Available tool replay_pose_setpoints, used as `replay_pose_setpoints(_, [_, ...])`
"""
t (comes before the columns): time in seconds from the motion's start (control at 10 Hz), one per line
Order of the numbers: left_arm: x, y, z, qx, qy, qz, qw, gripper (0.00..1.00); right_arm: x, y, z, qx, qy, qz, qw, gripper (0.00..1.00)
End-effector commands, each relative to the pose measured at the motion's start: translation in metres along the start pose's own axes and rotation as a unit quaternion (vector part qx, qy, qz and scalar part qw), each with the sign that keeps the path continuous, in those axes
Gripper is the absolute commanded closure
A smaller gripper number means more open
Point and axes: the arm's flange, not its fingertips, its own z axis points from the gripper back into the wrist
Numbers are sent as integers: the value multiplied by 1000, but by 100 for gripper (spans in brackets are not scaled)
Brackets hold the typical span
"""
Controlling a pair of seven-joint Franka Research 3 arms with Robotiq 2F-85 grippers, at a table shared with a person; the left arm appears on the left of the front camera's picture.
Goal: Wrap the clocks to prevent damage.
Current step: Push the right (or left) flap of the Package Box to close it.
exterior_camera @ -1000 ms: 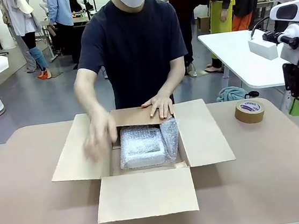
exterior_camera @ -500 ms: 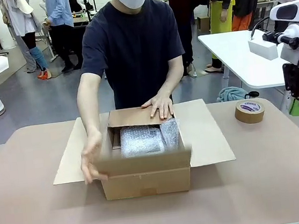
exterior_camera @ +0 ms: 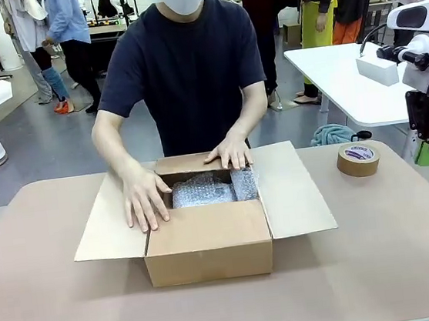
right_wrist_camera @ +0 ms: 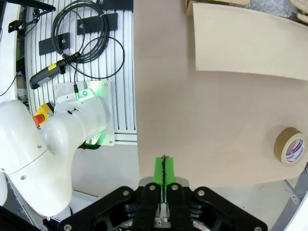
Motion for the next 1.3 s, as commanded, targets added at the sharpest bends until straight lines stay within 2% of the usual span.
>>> replay_pose_setpoints(0.0, [0,0,0,-6,-6,-2,1000,99,0,0,1,5,-7,5,1000,99])
replay_pose_setpoints(1.2, [0,0,0,-6,-6,-2,1000,99,0,0,1,5,-7,5,1000,99])
